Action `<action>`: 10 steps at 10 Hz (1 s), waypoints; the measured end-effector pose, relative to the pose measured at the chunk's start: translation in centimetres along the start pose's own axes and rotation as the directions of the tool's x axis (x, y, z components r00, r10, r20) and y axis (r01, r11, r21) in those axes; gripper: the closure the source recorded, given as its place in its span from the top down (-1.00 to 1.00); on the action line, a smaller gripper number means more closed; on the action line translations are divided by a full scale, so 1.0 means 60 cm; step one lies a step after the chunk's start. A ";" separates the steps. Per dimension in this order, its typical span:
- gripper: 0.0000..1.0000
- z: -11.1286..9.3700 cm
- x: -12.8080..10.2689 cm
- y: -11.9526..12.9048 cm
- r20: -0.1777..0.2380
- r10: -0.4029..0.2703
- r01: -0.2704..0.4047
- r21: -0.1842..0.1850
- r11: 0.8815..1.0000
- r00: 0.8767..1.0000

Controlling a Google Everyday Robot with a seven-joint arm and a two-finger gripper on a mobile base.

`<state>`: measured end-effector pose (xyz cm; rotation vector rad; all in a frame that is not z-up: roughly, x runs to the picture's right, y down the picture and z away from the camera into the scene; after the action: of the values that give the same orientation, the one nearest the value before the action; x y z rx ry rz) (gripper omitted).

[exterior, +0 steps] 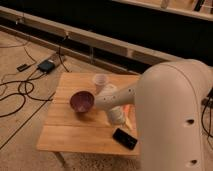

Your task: Push the eraser across the table

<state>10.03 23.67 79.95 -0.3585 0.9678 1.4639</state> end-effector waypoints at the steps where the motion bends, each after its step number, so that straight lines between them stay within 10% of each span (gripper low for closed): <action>1: 0.30 0.001 -0.002 -0.006 0.000 0.003 -0.003 0.007 1.000 1.000; 6: 0.30 -0.004 -0.009 -0.050 0.001 0.024 -0.024 0.059 0.998 1.000; 10: 0.30 -0.061 0.008 0.010 0.052 -0.030 0.031 -0.027 0.999 0.998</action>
<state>8.17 21.35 77.64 -0.3530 0.8984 1.4530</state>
